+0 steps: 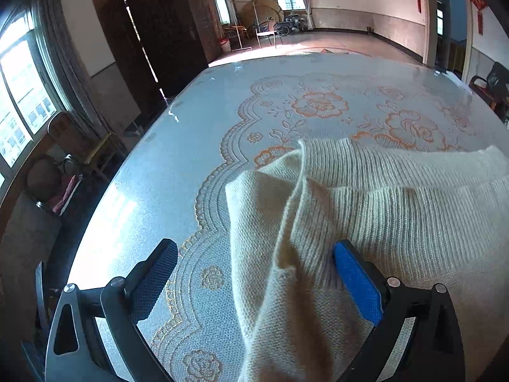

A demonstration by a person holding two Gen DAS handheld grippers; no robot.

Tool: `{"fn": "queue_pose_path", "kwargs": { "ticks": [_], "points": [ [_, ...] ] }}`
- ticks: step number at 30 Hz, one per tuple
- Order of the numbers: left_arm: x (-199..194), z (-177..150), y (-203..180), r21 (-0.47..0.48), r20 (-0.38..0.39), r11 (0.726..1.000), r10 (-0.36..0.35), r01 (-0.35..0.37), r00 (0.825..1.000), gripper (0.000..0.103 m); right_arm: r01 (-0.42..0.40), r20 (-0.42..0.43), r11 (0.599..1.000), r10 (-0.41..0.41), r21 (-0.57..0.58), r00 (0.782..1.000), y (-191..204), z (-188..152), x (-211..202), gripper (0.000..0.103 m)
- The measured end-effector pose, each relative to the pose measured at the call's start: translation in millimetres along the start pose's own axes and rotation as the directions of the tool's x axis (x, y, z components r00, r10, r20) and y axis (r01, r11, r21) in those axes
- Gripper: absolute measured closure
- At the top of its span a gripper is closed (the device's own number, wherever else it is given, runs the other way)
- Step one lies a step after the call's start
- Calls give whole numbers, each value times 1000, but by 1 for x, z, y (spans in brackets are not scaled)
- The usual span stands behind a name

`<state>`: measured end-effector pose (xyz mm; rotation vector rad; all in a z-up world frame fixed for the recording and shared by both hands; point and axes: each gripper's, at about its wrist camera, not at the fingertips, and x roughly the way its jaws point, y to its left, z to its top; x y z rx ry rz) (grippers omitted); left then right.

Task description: Fold clothes

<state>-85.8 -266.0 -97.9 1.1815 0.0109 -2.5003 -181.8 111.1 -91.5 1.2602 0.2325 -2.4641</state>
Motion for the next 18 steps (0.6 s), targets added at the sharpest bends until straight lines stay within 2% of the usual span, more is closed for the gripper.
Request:
{"fn": "queue_pose_path", "kwargs": {
  "ticks": [2, 3, 6, 9, 10, 11, 12, 13, 15, 18],
  "points": [
    [-7, 8, 3, -42, 31, 999, -17, 19, 999, 3, -1, 40, 999, 0, 32, 999, -11, 5, -13, 66],
    [-6, 12, -2, -43, 36, 999, -32, 33, 999, 3, 18, 27, 999, -19, 39, 999, -14, 7, -15, 66],
    [-2, 23, -18, -34, 49, 997, -68, 70, 997, 3, -29, -9, 999, 30, 34, 1000, -13, 7, -8, 66],
    [15, 23, -46, 81, 45, 997, -20, 17, 999, 3, -30, -47, 999, 28, -37, 998, 1, 6, 14, 66],
    [24, 22, -53, 122, 32, 992, 25, -29, 999, 3, -31, -59, 999, 29, -41, 998, 1, 5, 22, 66],
    [32, 20, -55, 151, 19, 987, 57, -60, 998, 3, -33, -71, 998, 30, -45, 997, 1, 5, 31, 66],
    [39, 18, -52, 155, 23, 986, 56, -59, 998, 3, -31, -77, 999, 27, -43, 997, -3, 4, 38, 66],
    [41, 17, -46, 134, 39, 990, 31, -36, 999, 3, -45, -66, 998, 42, -35, 997, -8, 4, 40, 65],
    [46, 18, -30, 74, 10, 997, 2, -2, 1000, 1, -47, -51, 999, 47, -11, 998, -20, 6, 42, 65],
    [45, 27, -5, -51, -18, 999, -8, 7, 1000, 2, -46, -48, 994, 51, 103, 998, -38, 14, 35, 65]
  ]
}}
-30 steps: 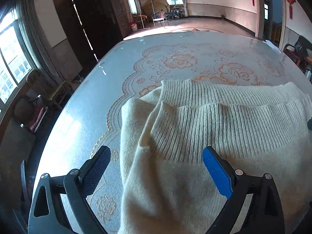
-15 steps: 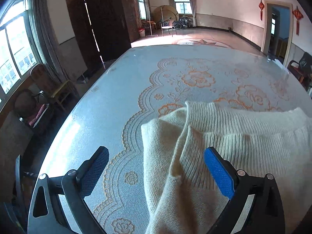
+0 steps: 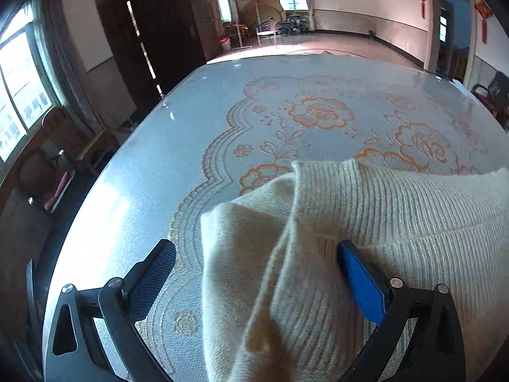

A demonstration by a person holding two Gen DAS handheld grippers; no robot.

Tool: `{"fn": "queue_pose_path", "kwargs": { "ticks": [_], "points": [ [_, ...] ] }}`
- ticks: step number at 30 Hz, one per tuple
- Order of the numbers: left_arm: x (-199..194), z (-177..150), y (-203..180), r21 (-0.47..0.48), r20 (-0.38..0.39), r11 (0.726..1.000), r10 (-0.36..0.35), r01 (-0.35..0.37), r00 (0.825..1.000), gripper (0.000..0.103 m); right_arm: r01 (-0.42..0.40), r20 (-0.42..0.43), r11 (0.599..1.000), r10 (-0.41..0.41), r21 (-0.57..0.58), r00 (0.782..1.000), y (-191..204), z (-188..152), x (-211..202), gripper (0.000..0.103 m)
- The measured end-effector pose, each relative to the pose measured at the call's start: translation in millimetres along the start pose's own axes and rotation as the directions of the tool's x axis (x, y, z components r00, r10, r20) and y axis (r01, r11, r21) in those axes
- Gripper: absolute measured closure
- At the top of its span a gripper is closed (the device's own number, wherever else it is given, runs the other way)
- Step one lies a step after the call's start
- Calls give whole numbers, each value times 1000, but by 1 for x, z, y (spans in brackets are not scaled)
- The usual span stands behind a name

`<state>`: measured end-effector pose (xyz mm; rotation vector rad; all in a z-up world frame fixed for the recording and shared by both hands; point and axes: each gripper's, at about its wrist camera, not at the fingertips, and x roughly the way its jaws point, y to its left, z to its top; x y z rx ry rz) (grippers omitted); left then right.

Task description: Fold clothes

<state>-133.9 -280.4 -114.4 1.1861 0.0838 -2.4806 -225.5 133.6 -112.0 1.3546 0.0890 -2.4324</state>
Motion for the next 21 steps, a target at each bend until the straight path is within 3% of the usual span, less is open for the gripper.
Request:
{"fn": "queue_pose_path", "kwargs": {
  "ticks": [2, 4, 10, 12, 15, 20, 21],
  "points": [
    [-5, 10, 10, -72, 22, 997, 2, 0, 1000, 2, -18, 61, 999, 15, 38, 998, 1, 8, -14, 63],
    [-2, 23, 5, -75, 25, 997, 2, -1, 1000, 2, -56, 67, 998, 57, -27, 996, 21, 18, -13, 63],
    [30, 36, -48, 158, 4, 986, 51, -51, 999, 2, -79, -35, 980, 74, -181, 997, 74, 31, 25, 63],
    [40, 34, -49, 183, 7, 980, 80, -80, 997, 1, -68, -46, 986, 62, -152, 997, 69, 28, 35, 63],
    [43, 37, -38, 157, 13, 985, 67, -69, 998, 0, -64, -20, 996, 63, -62, 998, 46, 29, 41, 65],
    [31, 43, -25, 200, 12, 974, 107, -107, 994, 0, 71, -7, 997, -71, -18, 997, 23, 38, 30, 67],
    [24, 43, -21, 206, 32, 970, 122, -126, 992, 1, 64, 16, 998, -64, 1, 998, 19, 37, 20, 66]
  ]
}}
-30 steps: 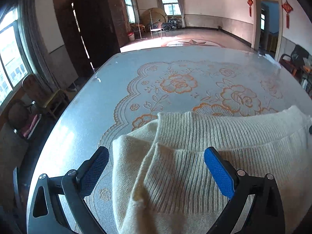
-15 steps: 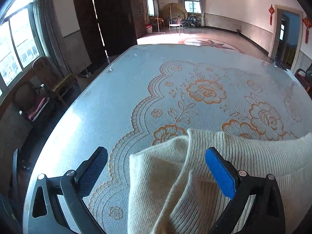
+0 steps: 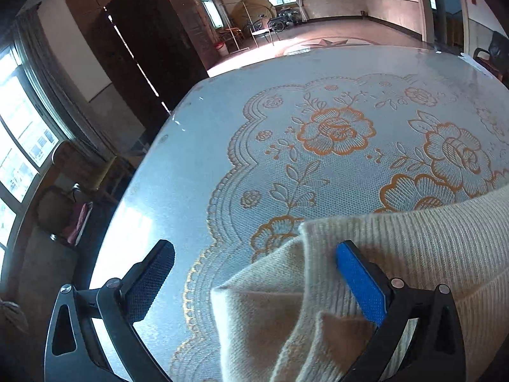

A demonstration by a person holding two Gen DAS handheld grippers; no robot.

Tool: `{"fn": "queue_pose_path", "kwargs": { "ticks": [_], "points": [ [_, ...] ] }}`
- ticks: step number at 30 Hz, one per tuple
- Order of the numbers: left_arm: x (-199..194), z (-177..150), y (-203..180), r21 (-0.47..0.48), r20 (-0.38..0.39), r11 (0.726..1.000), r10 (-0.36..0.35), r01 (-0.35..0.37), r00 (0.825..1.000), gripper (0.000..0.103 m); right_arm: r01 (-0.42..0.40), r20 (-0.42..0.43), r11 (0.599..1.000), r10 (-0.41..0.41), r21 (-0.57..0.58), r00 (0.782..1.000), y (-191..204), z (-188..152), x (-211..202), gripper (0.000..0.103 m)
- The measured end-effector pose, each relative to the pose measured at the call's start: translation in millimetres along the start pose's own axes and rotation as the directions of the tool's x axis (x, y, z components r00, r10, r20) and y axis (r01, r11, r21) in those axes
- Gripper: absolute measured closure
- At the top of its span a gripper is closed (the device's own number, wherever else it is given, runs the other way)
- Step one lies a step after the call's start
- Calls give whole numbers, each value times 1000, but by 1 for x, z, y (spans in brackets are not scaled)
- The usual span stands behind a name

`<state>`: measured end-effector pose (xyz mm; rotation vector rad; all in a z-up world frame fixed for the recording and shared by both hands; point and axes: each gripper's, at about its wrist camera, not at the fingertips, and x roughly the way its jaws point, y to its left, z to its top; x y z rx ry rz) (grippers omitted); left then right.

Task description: Fold clothes

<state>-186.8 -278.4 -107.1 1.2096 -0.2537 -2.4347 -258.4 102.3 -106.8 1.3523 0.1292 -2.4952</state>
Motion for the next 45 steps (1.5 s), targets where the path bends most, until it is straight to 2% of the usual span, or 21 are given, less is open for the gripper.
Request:
{"fn": "queue_pose_path", "kwargs": {
  "ticks": [1, 3, 7, 8, 12, 13, 15, 19, 21, 23, 24, 27, 30, 31, 33, 37, 40, 43, 45],
  "points": [
    [-7, -2, 6, -3, 16, 1000, 12, -12, 1000, 1, -8, 23, 1000, 7, 19, 1000, -5, -1, -10, 66],
    [-24, -11, 19, -26, 42, 1000, 3, -2, 999, 1, -87, 47, 996, 85, 36, 995, -5, -8, -31, 65],
    [-54, -41, 33, -76, 60, 995, -65, 70, 996, 1, -172, 4, 981, 173, -88, 985, 29, -38, -56, 64],
    [-60, -52, 32, -79, 56, 993, -85, 90, 995, 1, -183, -20, 976, 182, -118, 983, 37, -47, -59, 64],
    [-65, -96, 22, -38, 2, 997, -64, 64, 998, 1, -167, -54, 968, 159, -188, 986, 61, -83, -57, 64],
    [-65, -106, 21, -38, -5, 998, -53, 53, 999, 1, -155, -60, 970, 146, -186, 987, 62, -89, -54, 64],
    [-68, -121, 32, -110, 11, 990, -83, 83, 997, 0, -150, -60, 976, 142, -157, 988, 56, -97, -48, 64],
    [-78, -140, 60, -216, -9, 965, -152, 147, 988, 1, -147, -29, 987, 146, -58, 989, 43, -96, -56, 64],
    [-85, -148, 74, -224, 4, 957, -187, 183, 982, 1, -215, 6, 977, 215, -10, 977, 36, -98, -73, 64],
    [-89, -154, 84, -195, -3, 959, -210, 205, 978, 1, -228, -3, 973, 228, -26, 974, 36, -104, -86, 64],
    [-90, -157, 88, -176, -9, 955, -243, 238, 970, 1, -225, -17, 973, 225, -42, 974, 36, -109, -90, 64],
    [-90, -166, 92, -110, -31, 917, -388, 383, 921, 1, -217, -58, 972, 212, -89, 975, 36, -126, -99, 64],
    [-89, -172, 80, 19, -46, 897, -441, 442, 896, 1, -245, -82, 967, 239, -74, 968, 30, -140, -103, 64],
    [-88, -173, 74, 60, -53, 893, -444, 447, 895, 1, -249, -88, 965, 243, -77, 966, 32, -139, -102, 64],
    [-88, -175, 66, 104, -54, 870, -479, 482, 876, 1, -271, -95, 958, 262, -93, 960, 42, -133, -101, 64],
    [-104, -173, 56, 188, 2, 838, -521, 512, 853, 1, -410, -109, 885, 395, -221, 912, 113, -98, -102, 64],
    [-114, -171, 45, 290, 53, 818, -533, 498, 845, 1, -472, -180, 816, 437, -334, 881, 185, -70, -84, 64],
    [-96, -165, 37, 299, -2, 795, -553, 528, 833, 1, -525, -242, 769, 466, -365, 851, 245, -49, -62, 64],
    [-86, -162, 35, 261, -32, 775, -588, 575, 808, 1, -542, -283, 752, 464, -375, 839, 276, -40, -48, 64]
  ]
}}
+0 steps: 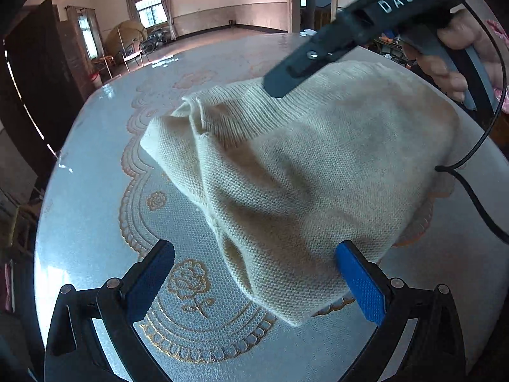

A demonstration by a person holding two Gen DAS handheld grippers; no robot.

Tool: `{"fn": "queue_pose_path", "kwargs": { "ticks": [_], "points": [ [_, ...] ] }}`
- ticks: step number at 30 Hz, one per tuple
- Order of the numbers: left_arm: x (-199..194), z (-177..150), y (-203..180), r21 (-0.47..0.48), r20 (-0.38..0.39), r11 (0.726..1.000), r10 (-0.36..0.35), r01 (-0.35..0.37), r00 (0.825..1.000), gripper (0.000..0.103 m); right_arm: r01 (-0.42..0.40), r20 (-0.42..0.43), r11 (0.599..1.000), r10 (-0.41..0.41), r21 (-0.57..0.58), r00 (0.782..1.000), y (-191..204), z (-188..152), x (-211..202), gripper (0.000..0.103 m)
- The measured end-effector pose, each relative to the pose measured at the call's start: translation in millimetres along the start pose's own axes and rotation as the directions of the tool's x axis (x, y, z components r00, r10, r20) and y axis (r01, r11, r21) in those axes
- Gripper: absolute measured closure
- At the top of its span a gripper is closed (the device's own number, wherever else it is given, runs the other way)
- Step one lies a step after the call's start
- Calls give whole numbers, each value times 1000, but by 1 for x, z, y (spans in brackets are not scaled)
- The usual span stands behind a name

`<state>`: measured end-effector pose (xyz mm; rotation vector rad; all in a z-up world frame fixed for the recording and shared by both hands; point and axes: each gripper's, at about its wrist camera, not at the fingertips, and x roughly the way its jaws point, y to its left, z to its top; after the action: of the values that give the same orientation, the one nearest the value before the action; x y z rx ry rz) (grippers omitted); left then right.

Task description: Fold clothes

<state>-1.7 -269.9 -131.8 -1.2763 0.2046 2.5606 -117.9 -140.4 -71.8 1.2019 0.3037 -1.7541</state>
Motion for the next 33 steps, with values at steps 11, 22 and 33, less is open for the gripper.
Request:
{"fn": "queue_pose_path", "kwargs": {
  "ticks": [11, 22, 33],
  "points": [
    [10, 7, 4, -53, -21, 944, -328, 326, 945, 1, 73, -170, 997, -69, 16, 983, -1, 30, 66, 64],
    [9, 23, 23, -134, 6, 875, -469, 466, 883, 1, 78, -205, 987, -106, -144, 973, 33, 29, 74, 63],
    [21, 11, 2, -129, -85, 798, -601, 589, 795, 2, 57, -253, 988, -92, -141, 963, 32, 27, 79, 62]
  ]
}}
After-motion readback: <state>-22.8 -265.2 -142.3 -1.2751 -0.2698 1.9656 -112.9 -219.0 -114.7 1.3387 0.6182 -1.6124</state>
